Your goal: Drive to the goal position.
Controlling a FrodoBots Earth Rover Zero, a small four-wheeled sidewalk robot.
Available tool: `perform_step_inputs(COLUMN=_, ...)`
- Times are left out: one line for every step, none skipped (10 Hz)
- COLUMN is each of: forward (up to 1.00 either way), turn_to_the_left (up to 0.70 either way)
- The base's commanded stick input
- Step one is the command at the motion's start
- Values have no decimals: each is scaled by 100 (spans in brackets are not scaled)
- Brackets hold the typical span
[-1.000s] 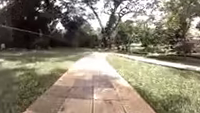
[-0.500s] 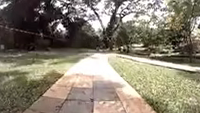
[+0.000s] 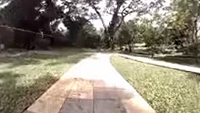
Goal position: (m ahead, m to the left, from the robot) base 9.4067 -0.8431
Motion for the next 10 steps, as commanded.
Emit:
perform_step_inputs(forward=70, turn_to_the_left=0)
perform_step_inputs(forward=70, turn_to_the_left=0)
perform_step_inputs(forward=70, turn_to_the_left=0)
perform_step_inputs(forward=70, turn_to_the_left=0)
perform_step_inputs(forward=70, turn_to_the_left=0)
perform_step_inputs(forward=70, turn_to_the_left=0)
perform_step_inputs(forward=70, turn_to_the_left=0)
perform_step_inputs(forward=70, turn_to_the_left=0)
perform_step_inputs(forward=70, turn_to_the_left=0)
perform_step_inputs(forward=70, turn_to_the_left=0)
